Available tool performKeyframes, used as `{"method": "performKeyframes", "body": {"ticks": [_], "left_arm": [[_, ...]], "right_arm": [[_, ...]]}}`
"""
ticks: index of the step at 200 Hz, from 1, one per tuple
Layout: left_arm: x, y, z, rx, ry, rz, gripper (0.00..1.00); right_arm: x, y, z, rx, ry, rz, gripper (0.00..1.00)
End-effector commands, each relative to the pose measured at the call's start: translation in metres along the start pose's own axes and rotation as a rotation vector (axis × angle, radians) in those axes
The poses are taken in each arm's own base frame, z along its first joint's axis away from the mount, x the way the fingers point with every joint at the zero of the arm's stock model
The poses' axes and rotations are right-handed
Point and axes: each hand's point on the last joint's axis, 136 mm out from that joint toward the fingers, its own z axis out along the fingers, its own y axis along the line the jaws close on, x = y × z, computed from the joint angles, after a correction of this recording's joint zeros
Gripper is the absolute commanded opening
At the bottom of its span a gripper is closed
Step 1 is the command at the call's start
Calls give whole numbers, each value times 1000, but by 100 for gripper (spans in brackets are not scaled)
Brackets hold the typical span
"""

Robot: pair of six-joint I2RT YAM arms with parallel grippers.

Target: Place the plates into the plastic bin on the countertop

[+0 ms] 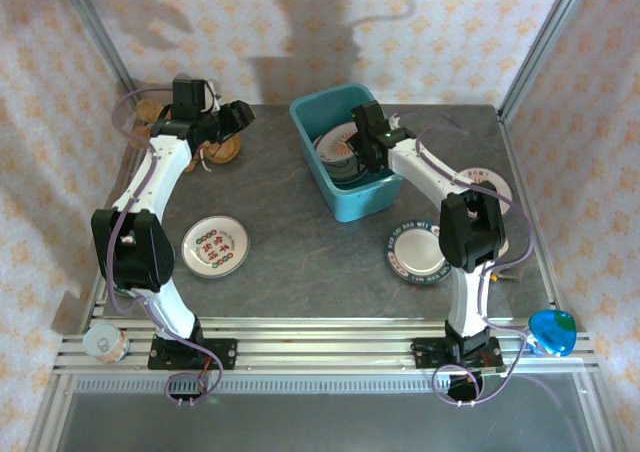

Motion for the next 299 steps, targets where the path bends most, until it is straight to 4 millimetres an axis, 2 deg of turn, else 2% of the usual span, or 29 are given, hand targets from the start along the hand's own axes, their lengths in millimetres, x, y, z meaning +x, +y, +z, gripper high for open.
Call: {"method": "performKeyframes", "body": {"ticks": [1,43,103,141,170,199,236,268,299], "left_arm": [[1,7,-10,-37,-18,13,58],[8,13,-15,-45,-29,4,58],[18,19,-29,-63,-54,6,58],[21,22,-38,-84,-74,23,58],[21,22,-36,-80,-68,21,58],[22,22,-37,-86,-58,31,58],[24,23,-41,-100,-50,42,58],[27,26,-42,-111,-45,43,58],[32,31,-40,-123,-30,34,58]], "right_arm": [[17,-11,16,41,47,45,0],[21,-12,16,119,77,-7,0],[30,-10,10,156,61,33,0],[30,2,8,139,48,56,0],[30,2,16,141,35,71,0],[46,-8,30,165,92,120,0],[63,-17,40,194,138,128,6],[66,-24,42,215,140,151,9],[65,-32,45,221,121,164,23]]}}
